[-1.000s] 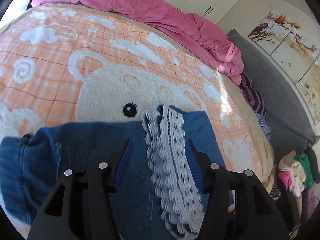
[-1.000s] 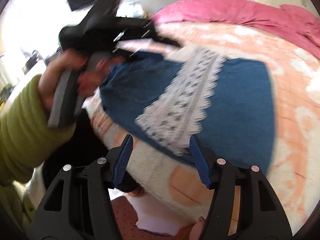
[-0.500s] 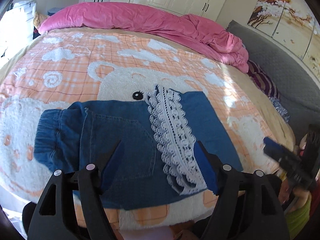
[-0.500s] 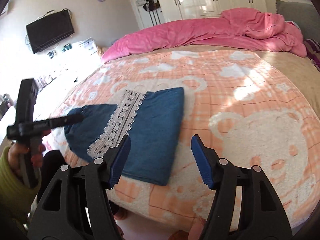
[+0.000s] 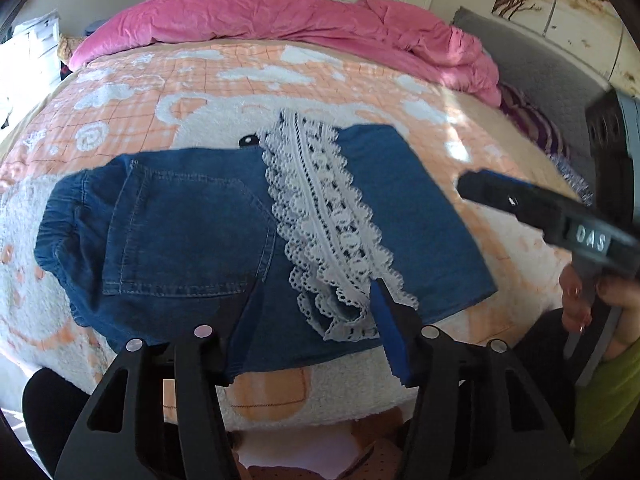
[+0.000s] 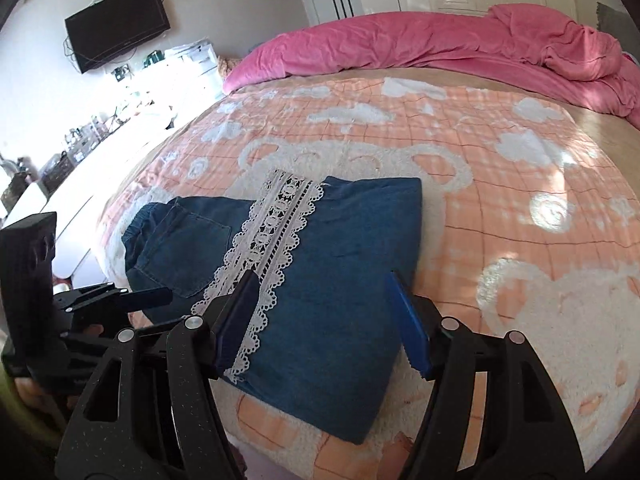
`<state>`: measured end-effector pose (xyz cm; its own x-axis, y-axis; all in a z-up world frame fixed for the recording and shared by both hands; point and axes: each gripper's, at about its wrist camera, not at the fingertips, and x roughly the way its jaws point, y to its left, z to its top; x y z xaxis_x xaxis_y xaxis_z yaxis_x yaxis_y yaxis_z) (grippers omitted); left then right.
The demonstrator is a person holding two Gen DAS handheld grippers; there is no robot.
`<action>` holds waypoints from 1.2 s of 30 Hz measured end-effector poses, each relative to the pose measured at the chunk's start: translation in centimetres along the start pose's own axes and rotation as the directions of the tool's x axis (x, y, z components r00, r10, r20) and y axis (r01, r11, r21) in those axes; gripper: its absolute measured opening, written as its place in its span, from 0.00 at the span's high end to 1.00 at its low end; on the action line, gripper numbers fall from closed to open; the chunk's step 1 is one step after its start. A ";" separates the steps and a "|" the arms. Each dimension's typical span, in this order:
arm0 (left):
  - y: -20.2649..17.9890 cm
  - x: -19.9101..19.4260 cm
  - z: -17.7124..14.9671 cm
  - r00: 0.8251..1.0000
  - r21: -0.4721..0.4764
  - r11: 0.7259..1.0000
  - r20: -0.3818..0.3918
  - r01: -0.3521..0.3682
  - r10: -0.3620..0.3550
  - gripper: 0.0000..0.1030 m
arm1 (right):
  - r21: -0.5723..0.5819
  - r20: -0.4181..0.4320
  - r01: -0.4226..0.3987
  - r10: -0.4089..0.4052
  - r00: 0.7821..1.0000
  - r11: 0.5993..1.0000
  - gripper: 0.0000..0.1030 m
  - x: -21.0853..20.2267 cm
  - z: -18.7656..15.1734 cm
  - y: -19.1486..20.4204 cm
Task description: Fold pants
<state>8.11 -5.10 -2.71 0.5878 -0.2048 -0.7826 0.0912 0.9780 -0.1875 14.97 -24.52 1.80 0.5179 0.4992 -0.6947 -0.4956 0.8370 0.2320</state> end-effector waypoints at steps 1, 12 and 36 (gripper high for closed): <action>-0.1 0.6 -0.3 0.999 0.018 0.999 -0.019 -0.028 0.028 0.49 | -0.017 -0.013 0.003 -0.003 1.000 1.000 0.43 0.8 0.2 0.3; 1.5 0.8 -1.4 1.000 -0.004 1.000 -0.025 0.007 -0.007 0.47 | -0.084 -0.190 0.082 -0.097 0.977 0.993 0.42 7.2 -1.6 1.0; 14.2 -7.7 -2.3 0.989 -0.268 0.958 0.080 -0.097 0.122 0.16 | -0.245 -0.149 -0.145 0.111 0.983 0.959 0.23 7.7 9.1 16.4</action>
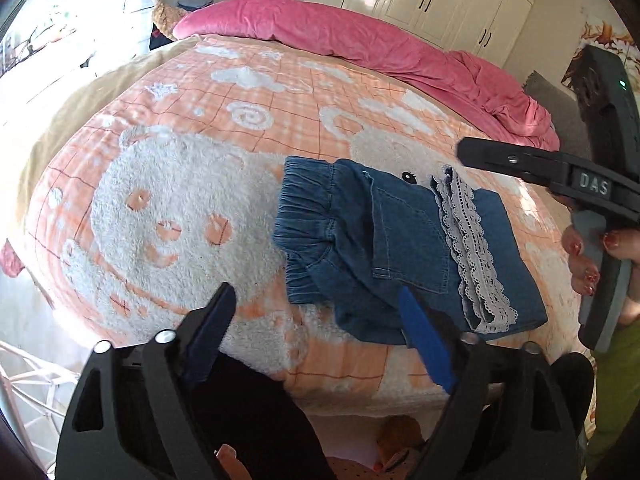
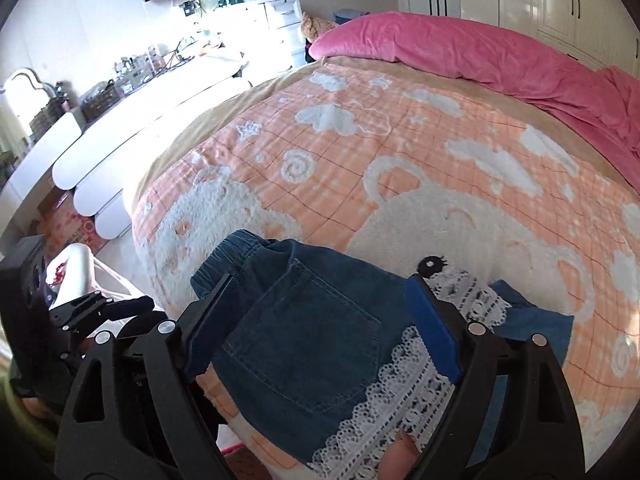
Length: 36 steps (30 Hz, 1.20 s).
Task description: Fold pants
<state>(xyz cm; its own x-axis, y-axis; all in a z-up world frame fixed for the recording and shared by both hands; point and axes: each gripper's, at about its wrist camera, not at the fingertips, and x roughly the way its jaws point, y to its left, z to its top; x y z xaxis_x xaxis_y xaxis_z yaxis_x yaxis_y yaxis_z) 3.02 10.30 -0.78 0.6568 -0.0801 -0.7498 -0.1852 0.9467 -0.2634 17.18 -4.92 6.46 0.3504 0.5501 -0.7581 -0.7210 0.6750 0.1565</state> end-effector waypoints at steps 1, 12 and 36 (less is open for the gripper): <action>0.2 0.3 0.1 1.000 -0.006 1.000 -0.002 0.006 -0.006 0.16 | -0.010 -0.013 -0.005 0.005 1.000 1.000 0.23 0.7 0.1 0.3; 1.0 2.6 -0.4 0.987 -0.088 0.984 -0.029 0.154 -0.157 0.27 | -0.106 -0.189 -0.094 0.073 0.979 0.990 0.19 7.8 2.8 4.2; 0.9 6.0 -1.0 0.953 -0.175 0.939 -0.017 0.296 -0.303 0.23 | -0.009 -0.133 -0.303 0.299 0.945 0.953 0.79 6.4 2.4 1.3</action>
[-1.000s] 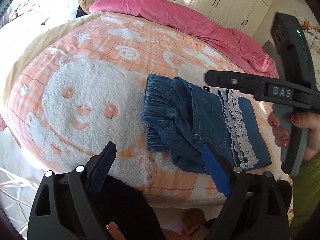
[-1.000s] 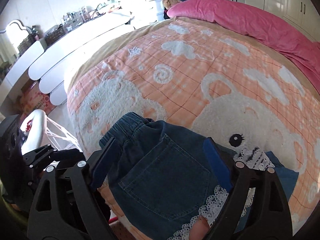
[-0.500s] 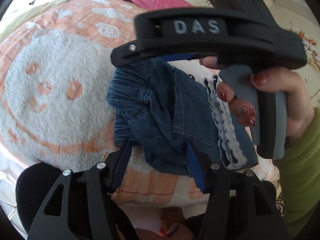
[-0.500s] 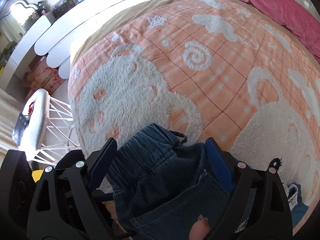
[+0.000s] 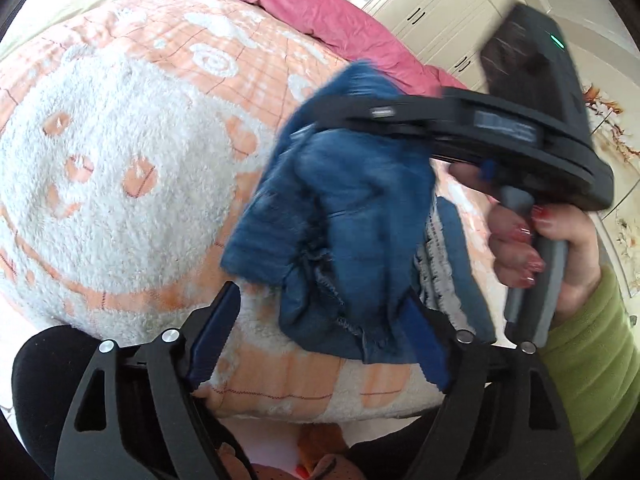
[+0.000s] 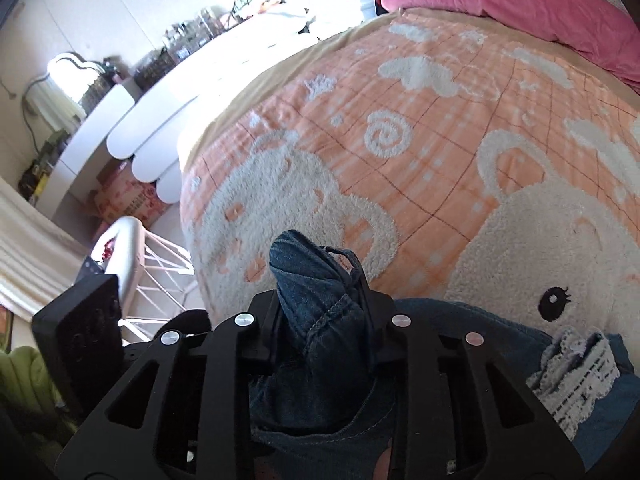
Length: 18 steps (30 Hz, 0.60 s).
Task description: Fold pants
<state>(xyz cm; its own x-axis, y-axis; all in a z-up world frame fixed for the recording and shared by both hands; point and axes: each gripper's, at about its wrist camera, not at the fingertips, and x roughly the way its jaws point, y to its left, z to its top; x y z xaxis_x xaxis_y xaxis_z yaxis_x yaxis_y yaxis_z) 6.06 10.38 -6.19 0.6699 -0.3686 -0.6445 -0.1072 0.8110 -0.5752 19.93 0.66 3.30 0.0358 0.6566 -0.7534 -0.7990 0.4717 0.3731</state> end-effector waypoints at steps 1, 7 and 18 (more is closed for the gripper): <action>-0.2 0.1 0.2 1.000 -0.004 1.000 -0.002 0.008 -0.008 0.23 | 0.003 0.019 -0.011 0.011 1.000 1.000 0.79 -0.9 -0.1 -0.2; -2.8 1.7 1.8 0.992 -0.017 0.992 -0.030 0.125 -0.126 0.23 | 0.028 0.134 -0.019 0.015 0.991 0.999 0.79 -6.4 -1.2 -1.9; -13.3 4.3 1.1 0.992 0.193 0.973 -0.015 0.126 -0.125 0.31 | 0.137 0.316 0.074 -0.114 0.942 0.988 0.47 -15.5 -5.4 -9.0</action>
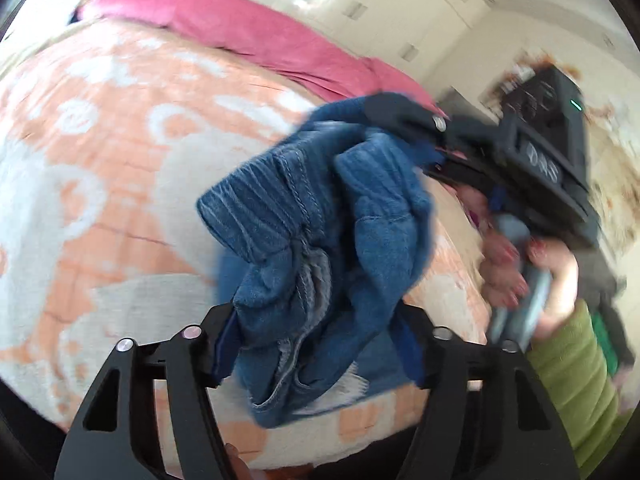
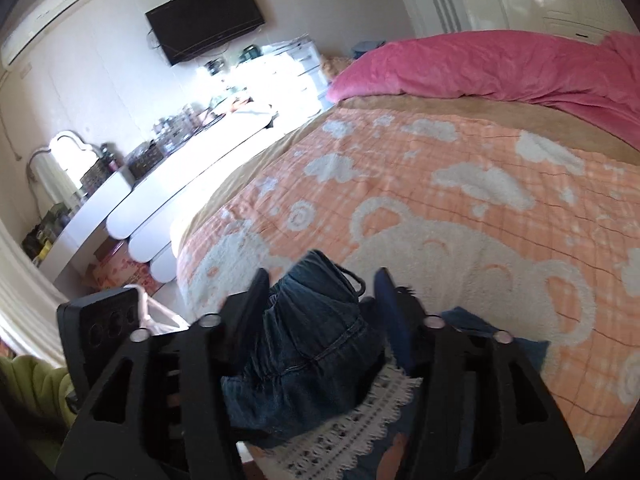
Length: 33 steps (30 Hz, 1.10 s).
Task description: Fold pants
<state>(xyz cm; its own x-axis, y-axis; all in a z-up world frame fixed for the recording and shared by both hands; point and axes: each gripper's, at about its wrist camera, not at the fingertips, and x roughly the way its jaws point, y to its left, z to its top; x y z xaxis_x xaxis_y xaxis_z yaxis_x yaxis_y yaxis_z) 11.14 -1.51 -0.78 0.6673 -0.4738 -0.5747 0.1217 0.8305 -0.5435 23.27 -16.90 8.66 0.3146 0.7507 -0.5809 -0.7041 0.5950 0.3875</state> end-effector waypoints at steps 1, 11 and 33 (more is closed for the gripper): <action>-0.4 0.3 -0.7 1.000 0.022 1.000 -0.019 0.019 -0.019 0.31 | 0.031 0.013 0.008 -0.008 1.000 0.999 0.47 -0.7 -0.5 -1.2; -1.6 -1.0 -2.7 1.000 0.129 0.992 -0.011 -0.010 0.011 0.31 | 0.127 -0.023 0.216 -0.215 0.976 0.968 0.43 -4.6 -11.1 -6.3; 1.9 6.4 4.9 0.988 0.011 1.000 -0.152 -0.028 0.029 0.43 | -0.153 -0.191 0.184 -0.212 0.958 0.971 0.97 -0.4 -12.2 0.7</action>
<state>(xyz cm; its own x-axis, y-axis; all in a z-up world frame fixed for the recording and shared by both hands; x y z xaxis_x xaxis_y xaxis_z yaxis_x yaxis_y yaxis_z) 19.27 -1.54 -2.44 0.5514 -0.4883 -0.6764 0.1108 0.8465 -0.5207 14.87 -20.28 0.48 0.3290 0.5387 -0.7756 -0.7230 0.6720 0.1600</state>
